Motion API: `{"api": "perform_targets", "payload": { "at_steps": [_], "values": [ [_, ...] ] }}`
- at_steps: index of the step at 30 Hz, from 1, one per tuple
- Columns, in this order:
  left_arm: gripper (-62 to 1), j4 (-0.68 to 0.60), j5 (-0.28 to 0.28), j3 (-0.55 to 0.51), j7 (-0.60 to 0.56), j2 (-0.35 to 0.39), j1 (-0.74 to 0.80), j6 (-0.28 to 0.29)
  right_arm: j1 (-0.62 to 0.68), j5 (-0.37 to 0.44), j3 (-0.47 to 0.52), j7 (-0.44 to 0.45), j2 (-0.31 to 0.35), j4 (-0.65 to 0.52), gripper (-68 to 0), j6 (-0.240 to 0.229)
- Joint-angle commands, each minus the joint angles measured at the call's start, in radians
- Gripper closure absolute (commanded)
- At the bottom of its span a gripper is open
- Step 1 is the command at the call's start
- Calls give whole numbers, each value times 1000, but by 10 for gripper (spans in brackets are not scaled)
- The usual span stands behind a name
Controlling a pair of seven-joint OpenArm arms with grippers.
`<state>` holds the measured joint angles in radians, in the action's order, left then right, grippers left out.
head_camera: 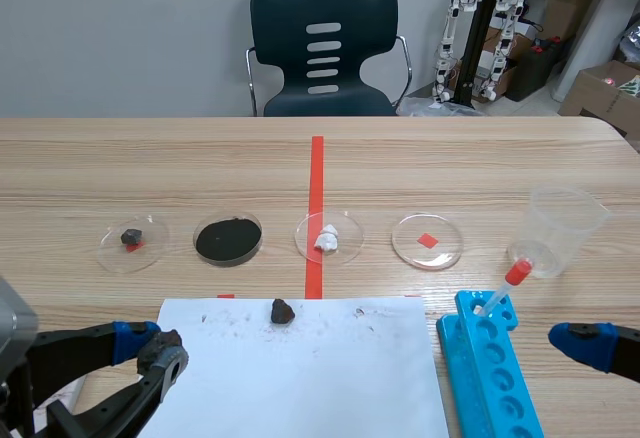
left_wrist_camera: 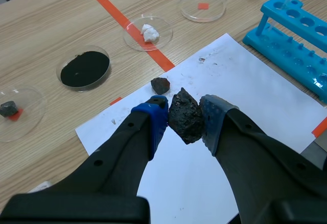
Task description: Put the right mineral back
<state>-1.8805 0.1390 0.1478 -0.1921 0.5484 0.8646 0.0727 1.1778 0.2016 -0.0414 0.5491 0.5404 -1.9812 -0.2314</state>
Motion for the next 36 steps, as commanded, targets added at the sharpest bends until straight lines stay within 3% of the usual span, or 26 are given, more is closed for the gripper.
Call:
{"api": "perform_targets", "payload": {
  "at_steps": [1, 8, 16, 22, 31, 36],
  "values": [
    [-116, -11, 5, 2, -17, -11, -1, -2, 0, 8, 3, 15, -1, -24, -679, -1],
    [-116, -11, 5, 2, -18, -17, -1, -2, 0, 8, 3, 15, -1, -24, -679, -1],
    [-116, 0, -13, 23, 8, -88, -88, -6, 0, 8, 3, 15, 0, -24, -679, -1],
    [-116, 116, -29, 153, 89, -87, -302, 2, 0, 8, 3, 15, 0, -24, -679, -1],
    [-116, 372, -29, 466, 87, -88, -665, 2, 0, 8, 3, 15, 0, -24, -679, -1],
    [-116, 504, -20, 571, 87, -148, -816, 2, 0, 8, 3, 15, 0, -24, -679, -1]
  ]
}}
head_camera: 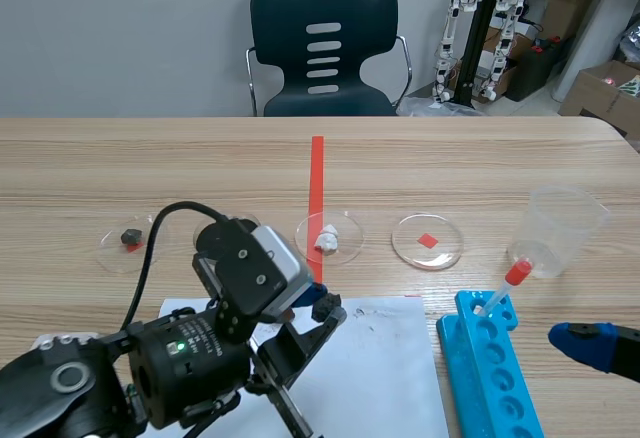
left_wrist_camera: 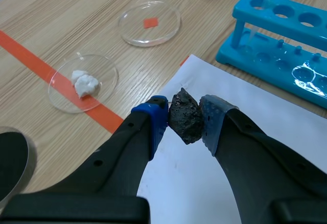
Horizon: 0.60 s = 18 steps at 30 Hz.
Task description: Put the right mineral back
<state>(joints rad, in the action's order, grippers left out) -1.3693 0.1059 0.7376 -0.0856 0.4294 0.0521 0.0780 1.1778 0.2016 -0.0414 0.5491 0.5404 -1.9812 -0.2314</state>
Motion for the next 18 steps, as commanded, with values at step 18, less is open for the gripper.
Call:
{"api": "perform_targets", "payload": {
  "at_steps": [18],
  "values": [
    [-116, 379, 8, 10, -28, -285, -200, 32, 0, 8, 3, 15, 0, -24, -679, -1]
  ]
}}
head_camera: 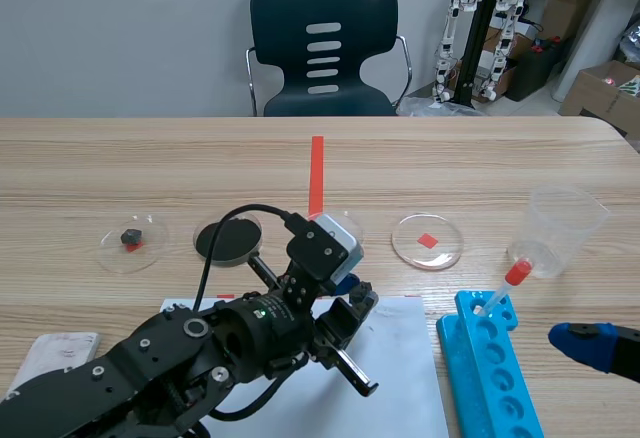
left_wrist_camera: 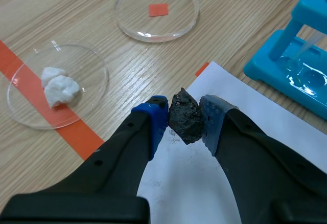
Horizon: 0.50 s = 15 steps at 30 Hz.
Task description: Put the right mineral back
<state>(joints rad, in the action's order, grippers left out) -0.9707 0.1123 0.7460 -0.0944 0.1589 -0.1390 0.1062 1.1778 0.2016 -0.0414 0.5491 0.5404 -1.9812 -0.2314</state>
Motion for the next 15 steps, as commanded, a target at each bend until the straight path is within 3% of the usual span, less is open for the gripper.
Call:
{"api": "perform_targets", "payload": {
  "at_steps": [1, 15],
  "values": [
    [-116, -6, -2, 2, -21, -25, -14, 8, 0, 8, 3, 15, 0, -24, -679, -1],
    [-117, 175, -27, 2, -93, -128, -55, 21, 0, 8, 3, 15, -1, -24, -679, -1]
  ]
}}
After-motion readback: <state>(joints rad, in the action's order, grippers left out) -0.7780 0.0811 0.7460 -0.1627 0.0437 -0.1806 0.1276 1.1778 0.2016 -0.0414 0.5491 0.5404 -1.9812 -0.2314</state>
